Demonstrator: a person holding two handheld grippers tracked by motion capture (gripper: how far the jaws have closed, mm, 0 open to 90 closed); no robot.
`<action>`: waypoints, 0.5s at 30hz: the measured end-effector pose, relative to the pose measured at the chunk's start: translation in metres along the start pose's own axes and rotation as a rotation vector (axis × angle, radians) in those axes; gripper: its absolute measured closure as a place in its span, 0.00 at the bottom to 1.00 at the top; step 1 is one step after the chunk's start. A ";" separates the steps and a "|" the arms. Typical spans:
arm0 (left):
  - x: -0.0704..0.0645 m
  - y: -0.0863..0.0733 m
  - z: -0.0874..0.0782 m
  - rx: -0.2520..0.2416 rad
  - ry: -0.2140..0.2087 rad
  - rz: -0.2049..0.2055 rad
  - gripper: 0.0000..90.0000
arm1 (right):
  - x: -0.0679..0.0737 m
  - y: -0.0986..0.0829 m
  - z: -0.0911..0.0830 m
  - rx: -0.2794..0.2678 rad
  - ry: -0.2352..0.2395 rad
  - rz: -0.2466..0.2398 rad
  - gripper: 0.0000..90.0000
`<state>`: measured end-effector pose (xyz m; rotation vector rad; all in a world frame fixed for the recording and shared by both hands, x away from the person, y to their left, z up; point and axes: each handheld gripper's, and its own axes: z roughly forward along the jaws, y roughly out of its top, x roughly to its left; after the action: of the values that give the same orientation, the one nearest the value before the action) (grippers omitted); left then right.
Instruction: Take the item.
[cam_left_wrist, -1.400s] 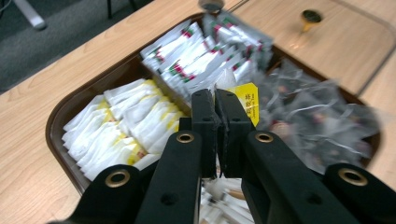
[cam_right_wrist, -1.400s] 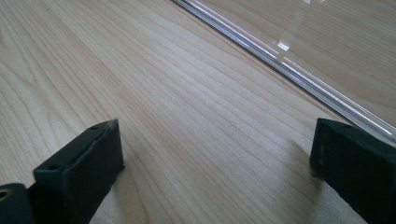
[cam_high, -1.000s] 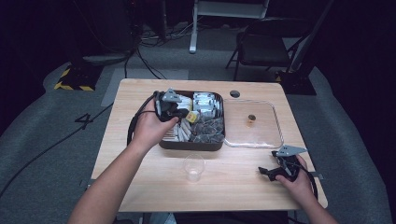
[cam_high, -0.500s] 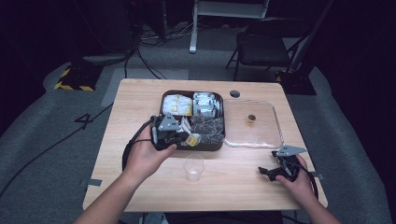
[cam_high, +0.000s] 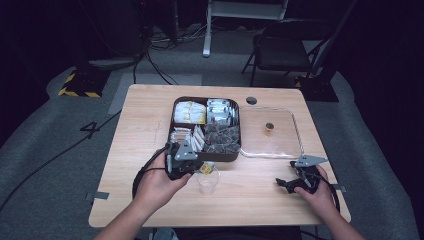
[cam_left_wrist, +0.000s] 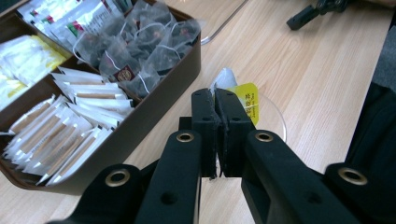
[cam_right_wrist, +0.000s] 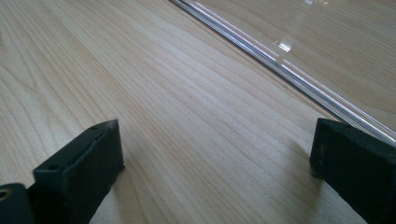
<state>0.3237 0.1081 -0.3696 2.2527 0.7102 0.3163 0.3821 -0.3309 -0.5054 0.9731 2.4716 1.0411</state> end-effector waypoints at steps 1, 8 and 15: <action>0.000 0.000 0.000 0.000 0.000 0.000 0.97 | 0.000 0.000 0.000 0.000 0.000 0.000 0.03; -0.003 -0.006 0.015 0.027 -0.027 -0.001 0.97 | 0.000 0.000 0.000 0.000 0.001 -0.002 0.03; -0.008 -0.006 0.025 0.081 -0.026 0.035 0.97 | 0.000 0.000 0.000 0.000 0.001 -0.002 0.03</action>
<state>0.3257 0.0920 -0.3911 2.3435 0.6824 0.2795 0.3823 -0.3310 -0.5054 0.9705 2.4728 1.0415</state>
